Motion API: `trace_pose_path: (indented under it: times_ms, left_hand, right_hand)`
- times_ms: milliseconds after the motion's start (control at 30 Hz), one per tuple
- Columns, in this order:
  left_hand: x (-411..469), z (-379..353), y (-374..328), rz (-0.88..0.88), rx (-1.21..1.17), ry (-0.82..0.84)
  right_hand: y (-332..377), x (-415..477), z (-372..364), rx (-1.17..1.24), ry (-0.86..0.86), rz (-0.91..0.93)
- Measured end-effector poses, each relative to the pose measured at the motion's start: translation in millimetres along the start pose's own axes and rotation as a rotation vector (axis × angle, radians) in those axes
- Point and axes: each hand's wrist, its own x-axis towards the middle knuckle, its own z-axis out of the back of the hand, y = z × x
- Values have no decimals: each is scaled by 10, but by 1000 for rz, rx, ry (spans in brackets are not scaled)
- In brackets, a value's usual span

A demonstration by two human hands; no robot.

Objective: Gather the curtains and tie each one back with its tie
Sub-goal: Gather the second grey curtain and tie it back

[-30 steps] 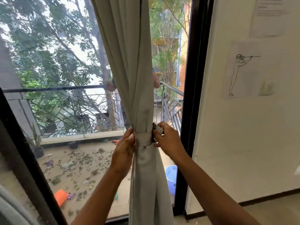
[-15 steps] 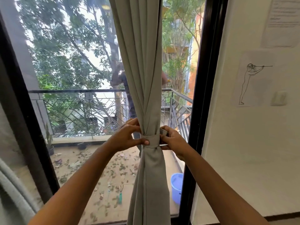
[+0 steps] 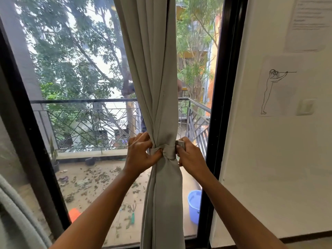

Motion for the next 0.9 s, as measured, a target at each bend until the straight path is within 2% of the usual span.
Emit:
trace_pose_path:
  times_ms: [100, 167, 233, 300, 467, 600, 733, 900]
  left_hand:
    - [-46, -70, -34, 57, -68, -6]
    - [-88, -77, -39, 129, -273, 69]
    - [-141, -54, -81, 266, -480, 145]
    - [-167, -66, -146, 406, -566, 151]
    - [-90, -166, -364, 616, -522, 31]
    - [-49, -127, -321, 699, -541, -42]
    - [-68, -127, -214, 705, -573, -97]
    - [-113, -193, -307, 702, -547, -76]
  right_hand:
    - [-12, -28, 82, 45, 33, 8]
    - [-40, -81, 119, 23, 63, 83]
    - [-67, -139, 117, 46, 55, 133]
    - [-63, -191, 82, 70, -15, 164]
    - [-37, -288, -21, -46, -203, 300]
    - [-88, -270, 11, -80, -247, 328]
    - [-134, -240, 58, 186, -234, 256]
    - [2, -131, 13, 406, -293, 225]
